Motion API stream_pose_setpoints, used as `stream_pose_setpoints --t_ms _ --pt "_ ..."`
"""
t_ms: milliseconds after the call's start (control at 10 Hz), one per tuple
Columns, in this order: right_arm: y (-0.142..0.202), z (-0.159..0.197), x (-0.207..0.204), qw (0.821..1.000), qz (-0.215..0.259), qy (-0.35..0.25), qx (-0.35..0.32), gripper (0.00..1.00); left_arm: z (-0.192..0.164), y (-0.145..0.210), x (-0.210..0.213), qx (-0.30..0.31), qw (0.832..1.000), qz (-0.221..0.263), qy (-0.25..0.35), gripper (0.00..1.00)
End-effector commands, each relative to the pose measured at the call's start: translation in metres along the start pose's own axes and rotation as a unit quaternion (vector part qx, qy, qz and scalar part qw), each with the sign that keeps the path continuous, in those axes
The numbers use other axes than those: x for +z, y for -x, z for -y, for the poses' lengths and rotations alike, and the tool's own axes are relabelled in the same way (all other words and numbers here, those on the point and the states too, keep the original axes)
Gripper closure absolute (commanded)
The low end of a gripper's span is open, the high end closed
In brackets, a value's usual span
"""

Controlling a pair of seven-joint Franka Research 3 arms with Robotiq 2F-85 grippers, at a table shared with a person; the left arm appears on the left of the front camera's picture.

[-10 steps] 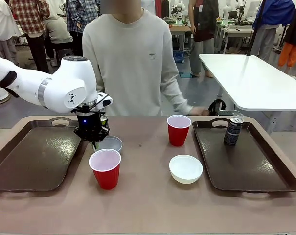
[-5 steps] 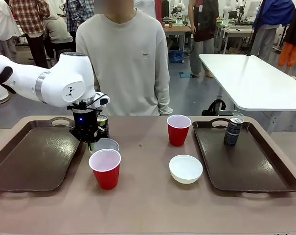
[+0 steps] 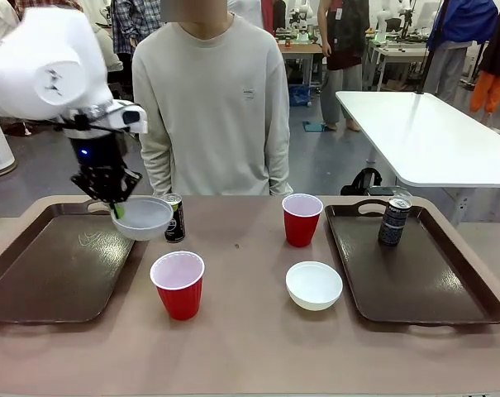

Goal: Prepare tableware on both trays.
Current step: Pick up a Picnic Bowl from the table and place it on a Handle tray.

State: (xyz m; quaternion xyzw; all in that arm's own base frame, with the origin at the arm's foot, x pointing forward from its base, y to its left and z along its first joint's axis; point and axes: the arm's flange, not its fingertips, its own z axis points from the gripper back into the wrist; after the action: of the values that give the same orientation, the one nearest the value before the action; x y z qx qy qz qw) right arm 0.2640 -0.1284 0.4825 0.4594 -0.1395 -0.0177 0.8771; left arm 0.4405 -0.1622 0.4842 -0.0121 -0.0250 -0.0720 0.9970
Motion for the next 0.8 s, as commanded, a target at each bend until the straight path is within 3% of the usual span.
stream_pose_setpoints --t_ms 0,300,700 --pt "-0.001 0.001 -0.001 1.000 0.004 -0.014 0.004 0.00 0.013 -0.010 -0.013 -0.010 1.000 -0.007 0.002 1.00" --pt "-0.001 0.001 -0.001 1.000 0.004 -0.014 0.004 0.00 0.003 0.000 -0.004 -0.003 1.000 -0.003 -0.001 0.96" --pt "-0.001 0.001 -0.001 1.000 0.004 -0.014 0.004 0.00 -0.058 0.040 0.004 -0.028 0.999 -0.011 0.021 0.96"
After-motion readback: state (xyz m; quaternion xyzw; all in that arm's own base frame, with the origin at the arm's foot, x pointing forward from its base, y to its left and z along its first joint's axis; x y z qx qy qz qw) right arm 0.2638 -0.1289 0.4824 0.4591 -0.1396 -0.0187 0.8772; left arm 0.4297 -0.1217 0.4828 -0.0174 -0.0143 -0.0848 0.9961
